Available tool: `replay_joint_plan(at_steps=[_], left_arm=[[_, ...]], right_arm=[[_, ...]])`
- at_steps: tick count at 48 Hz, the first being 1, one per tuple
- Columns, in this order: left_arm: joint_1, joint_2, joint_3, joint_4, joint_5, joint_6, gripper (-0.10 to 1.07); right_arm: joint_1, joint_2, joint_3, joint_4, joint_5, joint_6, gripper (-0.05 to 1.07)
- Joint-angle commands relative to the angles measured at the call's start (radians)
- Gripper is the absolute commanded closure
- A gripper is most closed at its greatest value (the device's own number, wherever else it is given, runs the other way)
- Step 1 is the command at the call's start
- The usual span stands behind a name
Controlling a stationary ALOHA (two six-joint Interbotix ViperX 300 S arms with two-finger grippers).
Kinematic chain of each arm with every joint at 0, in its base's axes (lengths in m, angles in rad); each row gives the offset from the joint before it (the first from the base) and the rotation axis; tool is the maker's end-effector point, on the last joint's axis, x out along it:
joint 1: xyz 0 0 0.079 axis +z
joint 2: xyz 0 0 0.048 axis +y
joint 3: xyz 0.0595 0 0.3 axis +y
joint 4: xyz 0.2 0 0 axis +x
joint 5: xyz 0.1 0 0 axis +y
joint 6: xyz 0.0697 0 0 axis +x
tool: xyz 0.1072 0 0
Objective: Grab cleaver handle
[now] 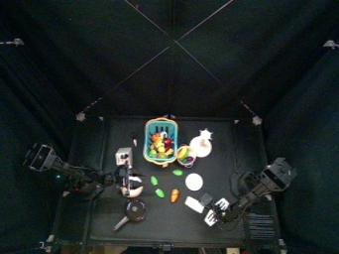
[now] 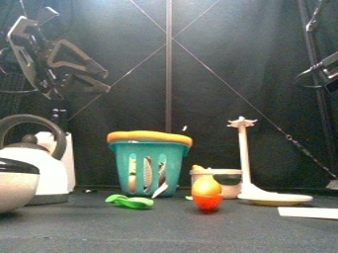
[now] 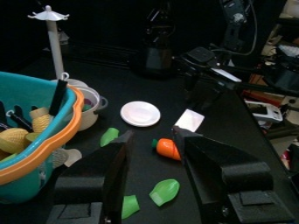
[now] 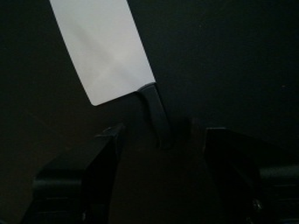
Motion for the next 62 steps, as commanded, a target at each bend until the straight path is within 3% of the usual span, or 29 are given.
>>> replay_joint_plan(at_steps=[1,9,16,30,45,62], left_arm=[[-0.002,0.002,-0.009,0.002,-0.003,0.000,0.17],[0.000,0.002,-0.009,0.002,-0.003,0.000,0.17],[-0.002,0.000,-0.011,0.002,-0.003,0.000,0.17],[-0.002,0.002,-0.011,0.003,-0.005,0.000,0.17],[-0.002,0.002,-0.012,0.003,-0.003,0.000,0.17],[-0.002,0.000,-0.015,0.002,-0.003,0.000,0.17]], right_arm=[[-0.011,0.008,-0.002,-0.002,-0.037,-0.002,0.09],[-0.012,0.034,0.000,0.000,-0.094,-0.002,0.13],[-0.011,0.035,-0.005,0.000,-0.101,-0.002,0.26],[-0.009,-0.014,-0.011,-0.008,-0.017,-0.003,0.48],[-0.003,-0.126,-0.051,-0.074,0.141,-0.005,0.50],[-0.006,-0.137,-0.083,-0.170,0.158,-0.005,0.50]])
